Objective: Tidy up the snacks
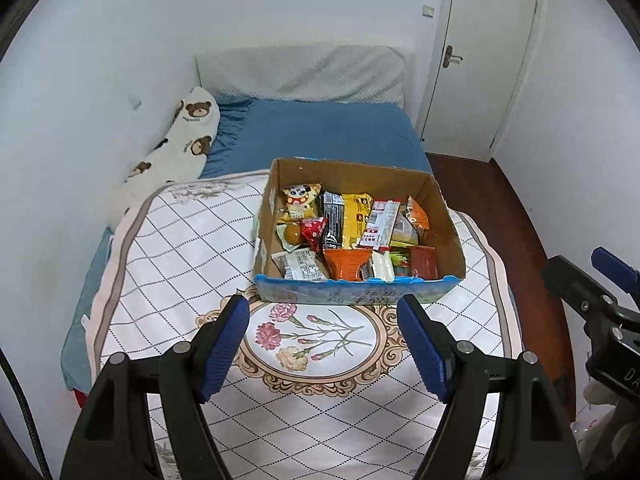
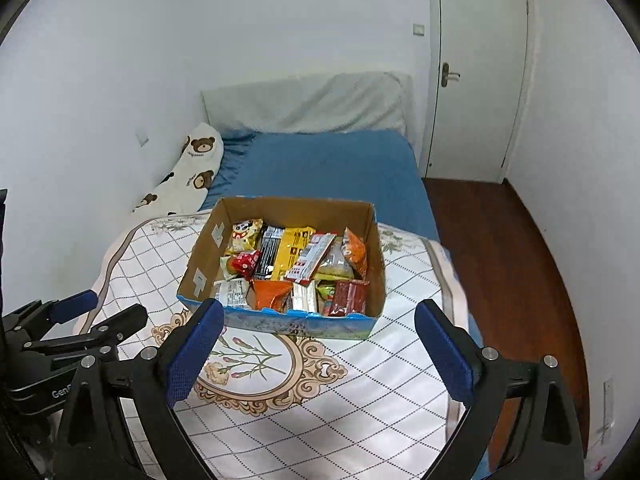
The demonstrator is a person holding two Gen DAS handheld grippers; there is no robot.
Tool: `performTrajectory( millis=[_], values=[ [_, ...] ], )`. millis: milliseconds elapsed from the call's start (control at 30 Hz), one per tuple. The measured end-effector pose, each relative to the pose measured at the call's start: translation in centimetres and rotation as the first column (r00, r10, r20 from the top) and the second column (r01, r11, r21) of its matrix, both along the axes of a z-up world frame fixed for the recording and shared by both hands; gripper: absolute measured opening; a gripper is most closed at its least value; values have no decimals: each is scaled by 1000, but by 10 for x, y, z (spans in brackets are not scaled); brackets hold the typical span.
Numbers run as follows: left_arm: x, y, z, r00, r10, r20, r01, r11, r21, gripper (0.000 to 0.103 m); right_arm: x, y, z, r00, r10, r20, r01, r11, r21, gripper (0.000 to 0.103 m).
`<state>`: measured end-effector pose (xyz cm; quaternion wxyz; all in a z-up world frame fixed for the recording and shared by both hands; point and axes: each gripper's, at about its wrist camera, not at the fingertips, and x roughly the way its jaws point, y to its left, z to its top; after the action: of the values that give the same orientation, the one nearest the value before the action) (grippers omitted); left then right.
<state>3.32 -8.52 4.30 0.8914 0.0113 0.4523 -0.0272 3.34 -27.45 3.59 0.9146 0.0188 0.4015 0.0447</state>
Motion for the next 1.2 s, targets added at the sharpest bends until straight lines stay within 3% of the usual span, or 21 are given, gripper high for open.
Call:
performTrajectory(
  millis=[533,600,633,867,1200],
  values=[
    [1,-2,9,998,44,55,-46,998,32,75,-4,-2,-2,1000,10,-7,-10,1000,9,100],
    [7,-2,7,997,50,65,-52,998,39,84,3,-5,-6,1000,0,-12,0,1000,10,101],
    [11,-3,5,996,50,69,-53,998,44,94,6,-5,-9,1000,-6,-12,6,1000,10,101],
    [45,-9,-16,996,55,69,-61,995,77,102,39,-12,-31,999,-49,-8,49,999,-18,102],
    [82,-18,-48,998,53,20,-55,994,94,102,72,-11,-64,996,-70,-47,67,996,-59,102]
  ],
)
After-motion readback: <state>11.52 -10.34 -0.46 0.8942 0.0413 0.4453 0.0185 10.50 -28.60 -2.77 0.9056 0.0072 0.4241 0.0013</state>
